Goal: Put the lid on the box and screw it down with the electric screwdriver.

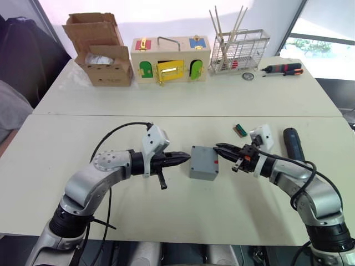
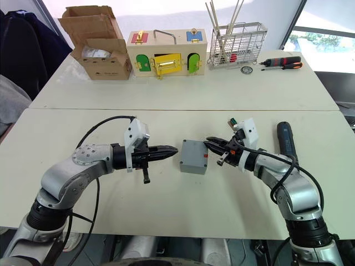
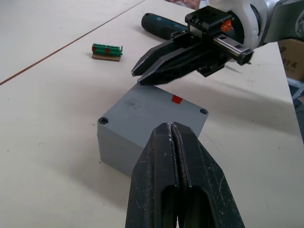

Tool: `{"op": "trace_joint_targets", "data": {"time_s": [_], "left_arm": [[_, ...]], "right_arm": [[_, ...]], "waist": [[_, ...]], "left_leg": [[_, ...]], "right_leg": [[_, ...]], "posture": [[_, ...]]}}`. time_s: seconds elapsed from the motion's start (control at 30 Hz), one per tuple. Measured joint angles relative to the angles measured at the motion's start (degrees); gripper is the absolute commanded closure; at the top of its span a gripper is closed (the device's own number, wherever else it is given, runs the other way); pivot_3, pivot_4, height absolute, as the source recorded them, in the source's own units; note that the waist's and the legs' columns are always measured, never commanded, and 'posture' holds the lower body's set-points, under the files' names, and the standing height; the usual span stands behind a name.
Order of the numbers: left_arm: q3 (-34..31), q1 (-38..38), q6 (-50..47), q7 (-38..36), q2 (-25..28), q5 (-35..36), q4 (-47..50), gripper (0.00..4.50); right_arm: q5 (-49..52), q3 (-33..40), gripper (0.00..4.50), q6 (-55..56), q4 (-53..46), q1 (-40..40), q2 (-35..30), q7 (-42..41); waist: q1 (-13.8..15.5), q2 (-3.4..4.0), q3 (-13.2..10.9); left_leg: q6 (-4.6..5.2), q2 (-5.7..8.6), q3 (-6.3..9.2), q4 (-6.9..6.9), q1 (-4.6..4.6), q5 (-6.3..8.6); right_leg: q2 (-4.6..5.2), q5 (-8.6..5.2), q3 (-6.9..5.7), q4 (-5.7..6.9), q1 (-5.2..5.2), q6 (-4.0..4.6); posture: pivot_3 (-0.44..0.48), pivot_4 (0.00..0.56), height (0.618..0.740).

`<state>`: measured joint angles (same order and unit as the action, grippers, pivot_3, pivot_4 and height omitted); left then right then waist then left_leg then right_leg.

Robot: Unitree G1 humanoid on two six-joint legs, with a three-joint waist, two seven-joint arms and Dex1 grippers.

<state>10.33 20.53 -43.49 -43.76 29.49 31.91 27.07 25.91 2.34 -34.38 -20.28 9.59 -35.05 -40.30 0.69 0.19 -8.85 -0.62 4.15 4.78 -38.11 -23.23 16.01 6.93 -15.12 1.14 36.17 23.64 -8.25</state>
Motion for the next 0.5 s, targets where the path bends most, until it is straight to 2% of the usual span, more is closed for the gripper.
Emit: {"op": "trace_joint_targets", "data": {"time_s": [0.13,0.2,0.33,0.4,0.5], "left_arm": [[0.0,0.0,0.0,0.0,-0.5,0.0,-0.1,4.5],[0.1,0.0,0.1,0.0,-1.0,0.0,-0.3,4.5],[0.4,0.3,0.4,-0.2,-1.7,-0.1,-1.3,4.5],[0.5,1.0,0.7,-0.8,-2.5,-0.1,-1.8,4.5],[1.5,2.7,1.1,-2.0,-3.3,0.0,-2.0,4.5]], "right_arm": [[-0.2,0.2,0.72,0.1,0.2,0.2,-0.4,-0.5],[-0.2,0.4,0.07,0.1,0.2,0.2,-0.8,-0.6],[2.6,4.0,0.03,-2.4,-0.1,0.5,-0.9,0.5],[7.0,8.9,0.03,-7.4,-0.5,2.6,-1.7,2.1],[12.2,14.9,0.03,-16.5,-1.2,6.7,-7.2,4.0]], "waist": [[0.0,0.0,0.0],[0.0,0.0,0.0],[0.0,0.0,0.0],[0.0,0.0,0.0],[0.1,0.0,0.0]], "left_leg": [[0.0,0.0,0.0,0.0,0.0,0.0],[0.0,0.0,0.0,0.0,0.0,0.0],[0.0,0.0,0.0,0.0,-0.01,0.0],[0.0,0.0,0.0,0.0,-0.01,0.0],[0.0,0.0,0.01,0.0,-0.03,0.0]], "right_leg": [[0.0,0.0,0.0,0.0,0.0,0.0],[0.0,0.0,0.0,0.0,0.0,0.0],[0.0,0.0,0.0,0.0,0.0,0.0],[0.0,0.0,0.01,0.0,0.0,0.0],[0.01,0.0,-0.01,-0.03,-0.01,0.0]], "posture": [[0.0,0.15,0.73],[0.0,0.15,0.73],[0.0,0.15,0.73],[0.0,0.15,0.73],[0.0,0.15,0.73]]}}
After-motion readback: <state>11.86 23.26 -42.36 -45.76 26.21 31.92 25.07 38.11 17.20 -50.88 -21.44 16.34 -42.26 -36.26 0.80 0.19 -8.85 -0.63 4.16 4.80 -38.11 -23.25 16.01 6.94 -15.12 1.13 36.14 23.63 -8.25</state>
